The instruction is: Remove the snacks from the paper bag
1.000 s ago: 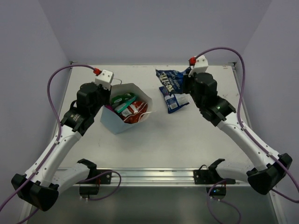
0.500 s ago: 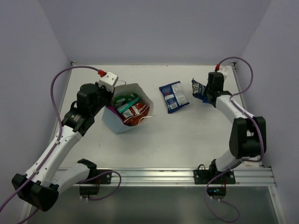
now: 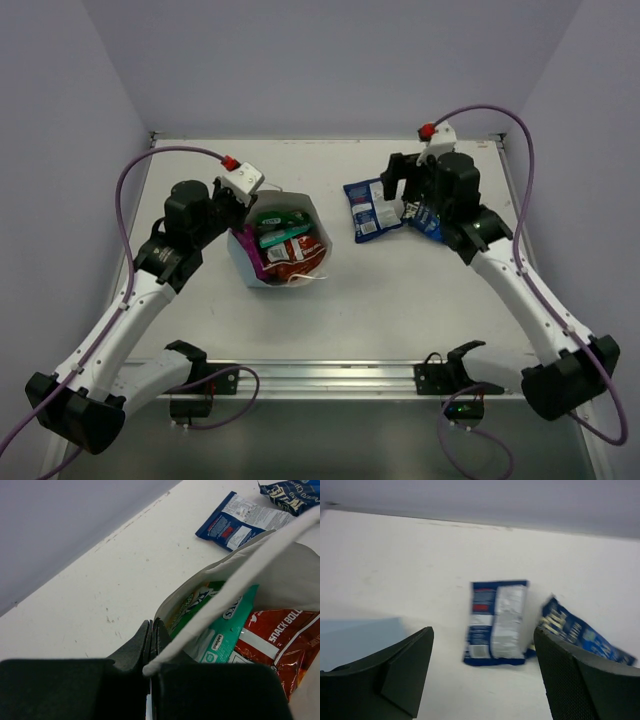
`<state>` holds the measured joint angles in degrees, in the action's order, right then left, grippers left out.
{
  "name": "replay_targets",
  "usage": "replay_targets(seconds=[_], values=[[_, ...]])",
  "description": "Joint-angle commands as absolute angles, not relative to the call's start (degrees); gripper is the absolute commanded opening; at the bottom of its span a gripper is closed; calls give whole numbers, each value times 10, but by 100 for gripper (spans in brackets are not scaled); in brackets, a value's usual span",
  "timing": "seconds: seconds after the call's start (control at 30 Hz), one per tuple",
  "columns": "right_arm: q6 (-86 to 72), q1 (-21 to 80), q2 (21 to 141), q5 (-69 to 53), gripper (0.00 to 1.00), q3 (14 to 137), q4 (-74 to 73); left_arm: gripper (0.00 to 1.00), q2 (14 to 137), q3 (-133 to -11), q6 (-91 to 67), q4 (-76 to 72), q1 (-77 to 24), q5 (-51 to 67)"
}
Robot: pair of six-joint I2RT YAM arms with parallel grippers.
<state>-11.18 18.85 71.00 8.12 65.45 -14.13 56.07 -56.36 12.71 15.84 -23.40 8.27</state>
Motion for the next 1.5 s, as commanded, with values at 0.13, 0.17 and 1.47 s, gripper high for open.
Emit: replay_targets(seconds=[0.13,0.17,1.47], values=[[58,433,656,-104,82,713,-134,0,550,-582,157,83,-236,105],[72,452,666,-112,82,719,-138,0,550,-582,158,84,-236,105],[381,566,992,69,64,763,-76,0,502,-564,89,103,-236,106]])
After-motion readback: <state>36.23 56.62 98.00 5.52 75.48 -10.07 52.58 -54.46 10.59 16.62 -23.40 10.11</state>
